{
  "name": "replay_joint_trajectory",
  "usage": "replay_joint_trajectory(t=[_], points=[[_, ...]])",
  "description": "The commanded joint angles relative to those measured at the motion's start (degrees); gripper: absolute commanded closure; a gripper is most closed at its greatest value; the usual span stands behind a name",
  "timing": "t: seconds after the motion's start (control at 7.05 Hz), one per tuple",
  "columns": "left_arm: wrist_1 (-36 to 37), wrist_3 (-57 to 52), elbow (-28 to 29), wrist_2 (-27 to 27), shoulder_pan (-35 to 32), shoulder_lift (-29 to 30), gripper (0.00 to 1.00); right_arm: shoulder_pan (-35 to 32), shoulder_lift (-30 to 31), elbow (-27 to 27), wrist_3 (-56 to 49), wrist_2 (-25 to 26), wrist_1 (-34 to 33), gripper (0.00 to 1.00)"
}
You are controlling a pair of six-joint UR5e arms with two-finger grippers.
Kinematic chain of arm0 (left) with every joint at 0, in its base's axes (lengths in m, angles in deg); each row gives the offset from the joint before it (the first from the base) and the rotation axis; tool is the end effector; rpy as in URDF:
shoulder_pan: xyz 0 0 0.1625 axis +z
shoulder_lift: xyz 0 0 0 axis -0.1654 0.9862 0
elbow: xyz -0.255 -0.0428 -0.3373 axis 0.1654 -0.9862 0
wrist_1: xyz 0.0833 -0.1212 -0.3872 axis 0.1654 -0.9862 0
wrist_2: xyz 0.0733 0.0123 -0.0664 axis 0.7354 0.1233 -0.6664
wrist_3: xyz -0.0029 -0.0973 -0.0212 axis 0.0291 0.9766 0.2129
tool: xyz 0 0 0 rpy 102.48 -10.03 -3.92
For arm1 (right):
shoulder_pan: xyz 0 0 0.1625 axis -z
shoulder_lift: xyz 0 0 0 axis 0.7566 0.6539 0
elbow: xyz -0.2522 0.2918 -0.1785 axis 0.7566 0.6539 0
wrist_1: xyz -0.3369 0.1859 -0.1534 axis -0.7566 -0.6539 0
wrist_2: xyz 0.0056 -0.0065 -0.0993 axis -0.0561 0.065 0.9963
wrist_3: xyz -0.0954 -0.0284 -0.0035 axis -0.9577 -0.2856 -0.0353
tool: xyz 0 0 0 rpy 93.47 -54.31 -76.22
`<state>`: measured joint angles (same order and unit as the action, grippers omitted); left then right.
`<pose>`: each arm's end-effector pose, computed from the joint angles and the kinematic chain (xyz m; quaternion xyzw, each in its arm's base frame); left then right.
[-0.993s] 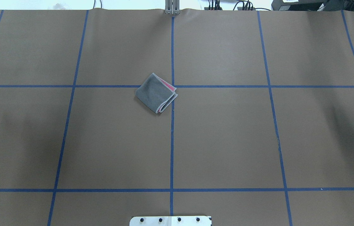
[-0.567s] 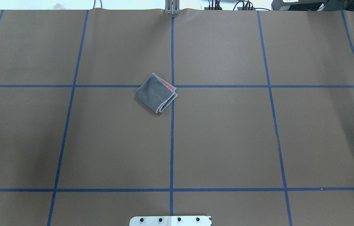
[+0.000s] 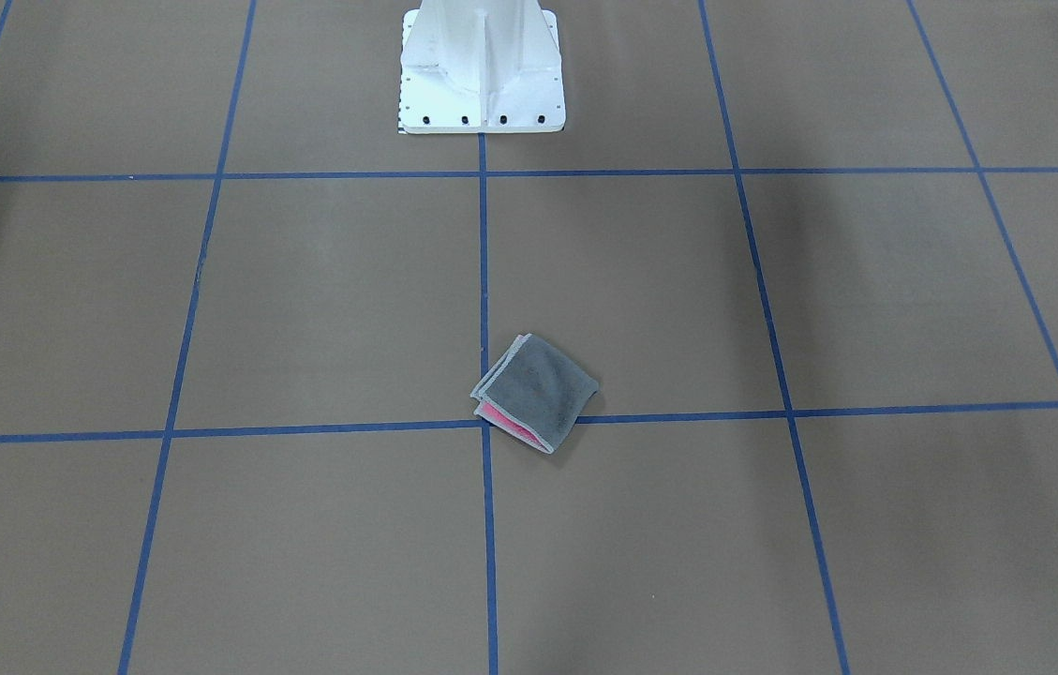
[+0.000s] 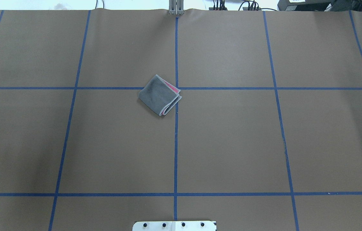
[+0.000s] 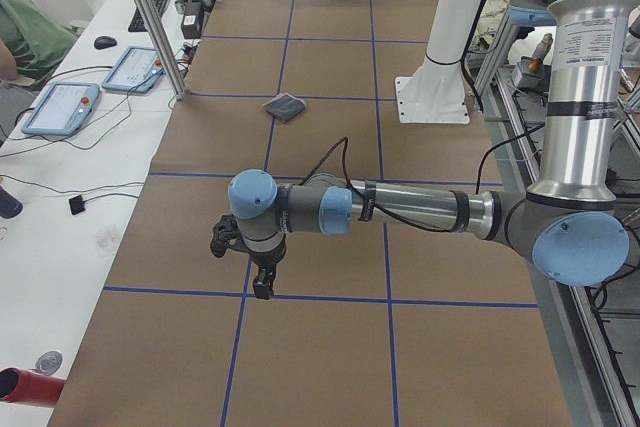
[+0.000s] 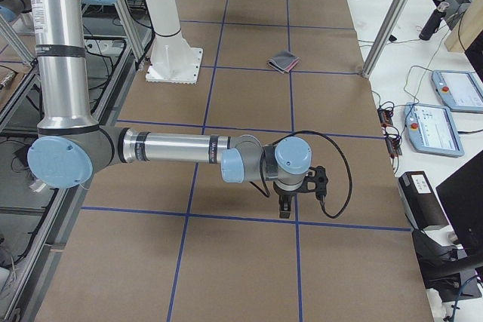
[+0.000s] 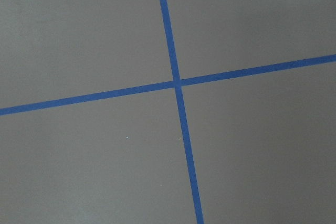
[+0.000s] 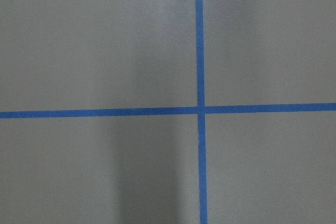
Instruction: Fold towel twice with both arms
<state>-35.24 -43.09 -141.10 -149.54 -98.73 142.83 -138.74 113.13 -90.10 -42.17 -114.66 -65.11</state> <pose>-0.0586 -0.4947 0.6258 0.0255 0.3652 0.0611 0.9286 0.0544 -0.5119 0.6404 0.0244 -0.4165 0.0332 0.9082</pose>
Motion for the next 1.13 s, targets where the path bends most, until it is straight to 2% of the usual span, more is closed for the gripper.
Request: replay_joint_trajectory(t=[0.0,0.99], points=[[0.19,0.55,-0.32,-0.02,-0.17,-1.43,0.00,0.36,0.13,-0.31,-0.23,1.87,-2.46,0.00],[-0.08,0.73,-0.24,0.15,0.09,-1.62,0.00,-0.34,1.44,-2.41,-2.61,1.87,-6.09,0.00]])
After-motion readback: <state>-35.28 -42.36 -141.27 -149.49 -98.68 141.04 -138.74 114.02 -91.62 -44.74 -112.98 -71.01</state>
